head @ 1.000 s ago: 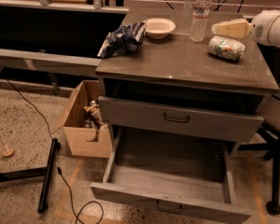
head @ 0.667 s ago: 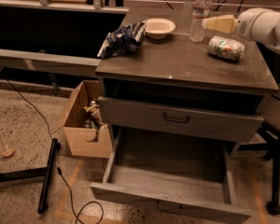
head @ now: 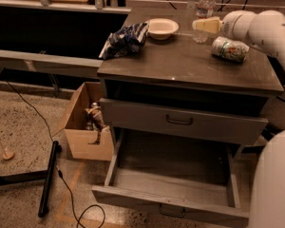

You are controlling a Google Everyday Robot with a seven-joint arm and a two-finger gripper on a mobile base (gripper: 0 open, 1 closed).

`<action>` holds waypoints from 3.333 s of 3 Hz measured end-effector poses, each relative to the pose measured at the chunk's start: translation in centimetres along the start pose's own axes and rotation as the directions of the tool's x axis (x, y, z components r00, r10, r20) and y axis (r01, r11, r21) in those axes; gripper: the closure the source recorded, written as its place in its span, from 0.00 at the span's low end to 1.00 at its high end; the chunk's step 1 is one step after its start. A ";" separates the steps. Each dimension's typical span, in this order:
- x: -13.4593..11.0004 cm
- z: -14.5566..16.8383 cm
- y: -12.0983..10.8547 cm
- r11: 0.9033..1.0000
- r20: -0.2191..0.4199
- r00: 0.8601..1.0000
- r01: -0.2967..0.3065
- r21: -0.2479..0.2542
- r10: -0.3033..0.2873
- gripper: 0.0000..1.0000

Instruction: Place water bottle into middle drawer

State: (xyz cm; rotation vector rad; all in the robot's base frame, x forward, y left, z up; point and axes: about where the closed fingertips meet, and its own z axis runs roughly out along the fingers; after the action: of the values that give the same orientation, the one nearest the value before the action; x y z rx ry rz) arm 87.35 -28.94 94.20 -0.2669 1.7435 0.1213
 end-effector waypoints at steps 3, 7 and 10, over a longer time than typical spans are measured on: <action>-1.3 7.3 -0.5 0.998 0.044 0.999 0.019 0.055 -0.021 0.00; -3.1 5.4 -0.4 0.999 0.053 0.998 0.016 -0.040 -0.013 0.87; -7.0 -4.1 6.5 0.941 0.130 0.983 -0.078 -0.328 0.127 1.00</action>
Offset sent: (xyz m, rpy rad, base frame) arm 0.1008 0.0067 0.0132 -0.0194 -0.0826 -0.0572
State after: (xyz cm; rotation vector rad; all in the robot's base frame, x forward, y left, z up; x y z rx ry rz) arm 82.98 -22.82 101.38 -0.3945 1.5829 0.4945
